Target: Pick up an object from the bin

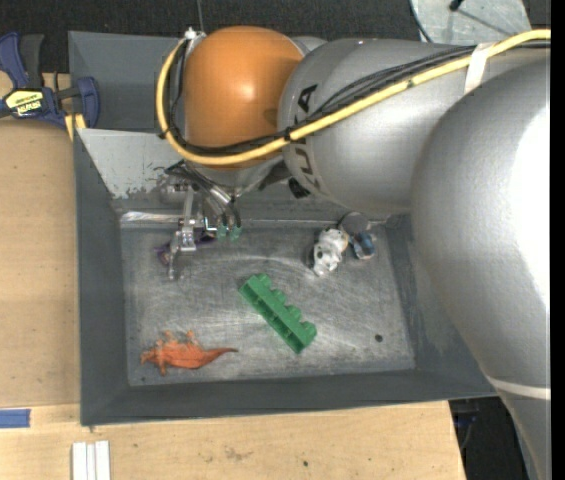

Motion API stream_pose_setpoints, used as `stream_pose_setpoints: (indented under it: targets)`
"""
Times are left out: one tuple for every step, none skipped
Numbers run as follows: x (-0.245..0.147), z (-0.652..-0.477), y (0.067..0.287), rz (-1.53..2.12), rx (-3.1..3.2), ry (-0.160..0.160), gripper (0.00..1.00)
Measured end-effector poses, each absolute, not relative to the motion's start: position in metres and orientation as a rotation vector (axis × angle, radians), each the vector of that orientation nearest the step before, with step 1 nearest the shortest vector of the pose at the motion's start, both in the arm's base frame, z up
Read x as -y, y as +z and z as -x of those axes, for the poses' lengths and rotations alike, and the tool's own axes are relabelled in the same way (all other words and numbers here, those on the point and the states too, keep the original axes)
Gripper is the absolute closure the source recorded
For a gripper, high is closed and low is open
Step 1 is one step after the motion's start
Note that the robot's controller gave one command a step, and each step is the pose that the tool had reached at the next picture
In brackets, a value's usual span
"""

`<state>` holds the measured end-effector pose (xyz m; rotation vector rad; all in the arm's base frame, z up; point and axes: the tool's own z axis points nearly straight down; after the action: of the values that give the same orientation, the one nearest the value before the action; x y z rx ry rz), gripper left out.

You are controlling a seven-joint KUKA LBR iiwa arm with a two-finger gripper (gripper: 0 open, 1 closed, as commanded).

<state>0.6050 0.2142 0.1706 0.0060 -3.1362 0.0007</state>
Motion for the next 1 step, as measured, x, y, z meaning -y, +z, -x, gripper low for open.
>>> stream_pose_setpoints:
  targets:
    - [-0.2136,-0.6070,0.1755,-0.002,3.144,-0.002,0.00]
